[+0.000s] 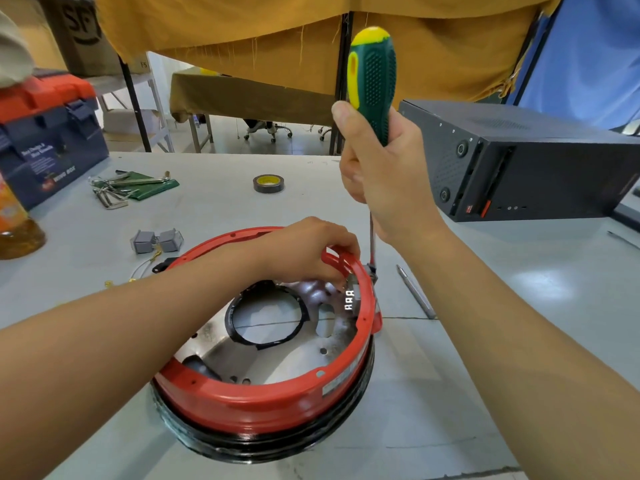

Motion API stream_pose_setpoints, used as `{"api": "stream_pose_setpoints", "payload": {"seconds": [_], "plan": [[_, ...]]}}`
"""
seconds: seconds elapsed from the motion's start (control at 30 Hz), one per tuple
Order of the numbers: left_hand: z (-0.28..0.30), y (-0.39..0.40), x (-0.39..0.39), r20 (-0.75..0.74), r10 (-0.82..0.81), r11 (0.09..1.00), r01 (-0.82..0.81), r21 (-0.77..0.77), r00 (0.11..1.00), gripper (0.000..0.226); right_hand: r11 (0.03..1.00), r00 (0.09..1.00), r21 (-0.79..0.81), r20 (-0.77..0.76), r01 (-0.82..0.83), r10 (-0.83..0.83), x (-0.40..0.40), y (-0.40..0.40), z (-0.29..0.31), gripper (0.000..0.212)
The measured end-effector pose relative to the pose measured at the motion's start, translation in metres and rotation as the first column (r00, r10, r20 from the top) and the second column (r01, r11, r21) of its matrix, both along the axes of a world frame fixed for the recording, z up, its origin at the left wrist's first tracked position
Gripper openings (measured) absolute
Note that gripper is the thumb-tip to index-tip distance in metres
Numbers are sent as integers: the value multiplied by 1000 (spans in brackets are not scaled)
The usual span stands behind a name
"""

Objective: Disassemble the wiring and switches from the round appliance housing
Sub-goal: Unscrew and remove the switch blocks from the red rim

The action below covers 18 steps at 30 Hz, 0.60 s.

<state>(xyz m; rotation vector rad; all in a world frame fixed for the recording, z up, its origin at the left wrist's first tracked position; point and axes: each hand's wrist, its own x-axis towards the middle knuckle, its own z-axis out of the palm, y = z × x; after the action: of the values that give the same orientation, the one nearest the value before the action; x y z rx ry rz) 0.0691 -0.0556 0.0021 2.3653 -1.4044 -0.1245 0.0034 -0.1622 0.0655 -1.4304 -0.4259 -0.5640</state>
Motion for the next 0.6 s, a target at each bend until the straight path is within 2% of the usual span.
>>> {"api": "stream_pose_setpoints", "payload": {"seconds": [0.23, 0.37, 0.6], "plan": [[-4, 0, 3, -59, -14, 998, 10, -69, 998, 23, 1000, 1000, -22, 0, -18, 18, 1, 3, -1, 26], [-6, -2, 4, -44, -18, 997, 14, -79, 999, 18, 999, 1000, -16, 8, -28, 28, 1, 2, 0, 27], [-9, -4, 7, -29, -16, 995, 13, -95, 999, 26, 999, 999, -15, 13, -33, 33, 1, 1, -1, 29]]}}
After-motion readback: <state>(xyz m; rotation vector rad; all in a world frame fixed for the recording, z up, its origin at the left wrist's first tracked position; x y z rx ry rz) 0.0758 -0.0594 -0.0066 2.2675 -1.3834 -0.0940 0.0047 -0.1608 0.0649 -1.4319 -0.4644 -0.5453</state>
